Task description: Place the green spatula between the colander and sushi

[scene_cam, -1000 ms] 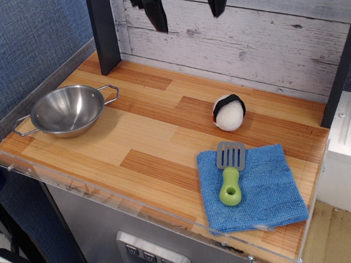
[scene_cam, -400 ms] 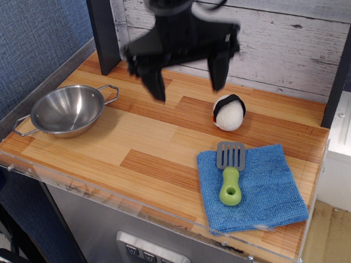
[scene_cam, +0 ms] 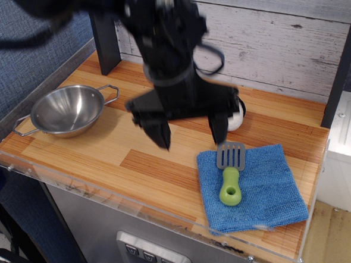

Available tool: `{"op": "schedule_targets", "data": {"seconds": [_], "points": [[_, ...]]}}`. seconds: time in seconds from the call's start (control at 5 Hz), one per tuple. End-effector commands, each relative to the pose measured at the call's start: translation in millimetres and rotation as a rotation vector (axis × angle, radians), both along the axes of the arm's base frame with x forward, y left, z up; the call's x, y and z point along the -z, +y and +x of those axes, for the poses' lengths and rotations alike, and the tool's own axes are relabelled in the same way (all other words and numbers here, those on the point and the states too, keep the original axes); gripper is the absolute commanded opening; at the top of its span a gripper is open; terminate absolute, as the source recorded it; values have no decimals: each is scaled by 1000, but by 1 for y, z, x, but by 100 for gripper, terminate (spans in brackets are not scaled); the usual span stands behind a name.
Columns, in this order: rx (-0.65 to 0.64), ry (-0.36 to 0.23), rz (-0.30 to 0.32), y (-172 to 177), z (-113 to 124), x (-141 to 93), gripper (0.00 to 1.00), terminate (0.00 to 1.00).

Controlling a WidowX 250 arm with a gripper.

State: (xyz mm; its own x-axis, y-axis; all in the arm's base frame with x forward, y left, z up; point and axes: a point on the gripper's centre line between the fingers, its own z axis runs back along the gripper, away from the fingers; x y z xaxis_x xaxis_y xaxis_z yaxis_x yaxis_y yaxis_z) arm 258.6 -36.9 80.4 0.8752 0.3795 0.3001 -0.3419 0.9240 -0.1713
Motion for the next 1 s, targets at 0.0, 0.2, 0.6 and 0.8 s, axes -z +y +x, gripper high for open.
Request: {"op": "schedule_targets", "data": {"seconds": [0.0,0.2,0.6,0.8], "points": [[101,22,-2,-22,0,22,100,0],[115,29,-9,-35,0,33,100,0],[93,44,3,-45,8,45,100,0],[87,33,10,-43,11,46,0,0]]}}
